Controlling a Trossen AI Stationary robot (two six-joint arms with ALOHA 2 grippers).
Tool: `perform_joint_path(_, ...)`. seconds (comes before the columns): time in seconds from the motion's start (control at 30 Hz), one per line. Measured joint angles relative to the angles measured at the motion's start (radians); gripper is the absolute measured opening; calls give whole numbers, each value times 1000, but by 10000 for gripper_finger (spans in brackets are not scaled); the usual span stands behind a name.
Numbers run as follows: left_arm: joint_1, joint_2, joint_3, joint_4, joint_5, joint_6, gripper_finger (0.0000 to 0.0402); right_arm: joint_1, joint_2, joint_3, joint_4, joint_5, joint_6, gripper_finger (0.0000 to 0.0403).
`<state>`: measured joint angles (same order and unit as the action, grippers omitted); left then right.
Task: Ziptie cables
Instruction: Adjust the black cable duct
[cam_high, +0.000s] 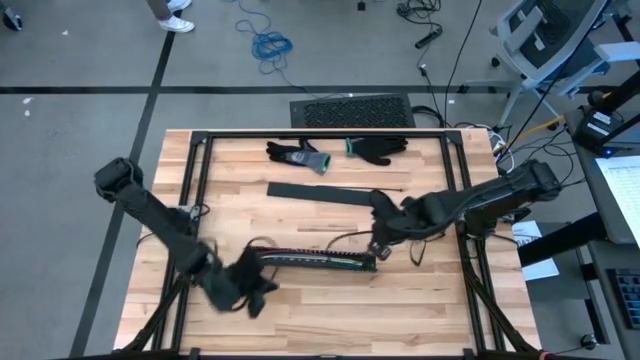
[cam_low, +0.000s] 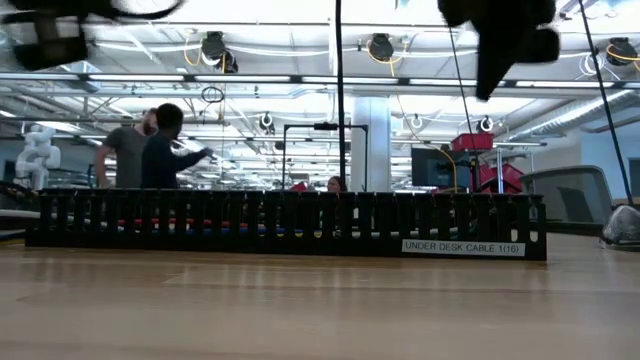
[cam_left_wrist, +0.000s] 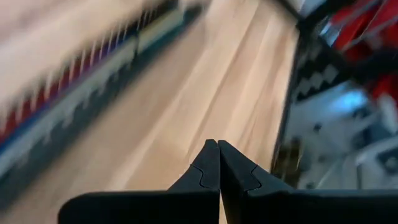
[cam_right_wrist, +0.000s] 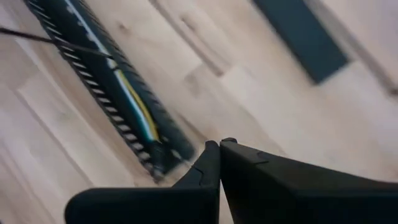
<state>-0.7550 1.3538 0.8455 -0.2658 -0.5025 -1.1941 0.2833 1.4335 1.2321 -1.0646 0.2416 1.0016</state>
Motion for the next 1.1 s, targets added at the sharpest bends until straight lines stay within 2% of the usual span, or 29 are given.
perform_joint_path(0.1,-98,53,-2,-113,-1,-160,0,-54,28,-35,119,-75,-9,0)
perform_joint_path(0.17,-141,107,-2,-120,-15,-224,0,-89,47,-53,178,-133,-19,0)
perform_joint_path(0.23,-166,172,-2,-97,-22,-267,0,-121,59,-57,212,-146,-20,0)
perform_joint_path(0.3,-179,243,-2,-80,-21,-315,0,-159,64,-56,232,-163,-28,0)
perform_joint_path(0.43,-180,359,-2,-78,-11,-429,0,-230,89,-56,275,-280,-83,0)
perform_joint_path(0.53,-162,396,2,-82,2,-477,0,-259,136,-55,312,-391,-138,0)
perform_joint_path(0.6,-146,407,4,-88,15,-505,0,-264,179,-55,313,-422,-175,0)
perform_joint_path(0.87,-62,412,6,-209,14,-632,0,-259,347,-55,288,-448,-340,0)
perform_joint_path(1.1,30,413,3,-232,0,-607,0,-258,426,-55,308,-420,-435,0)
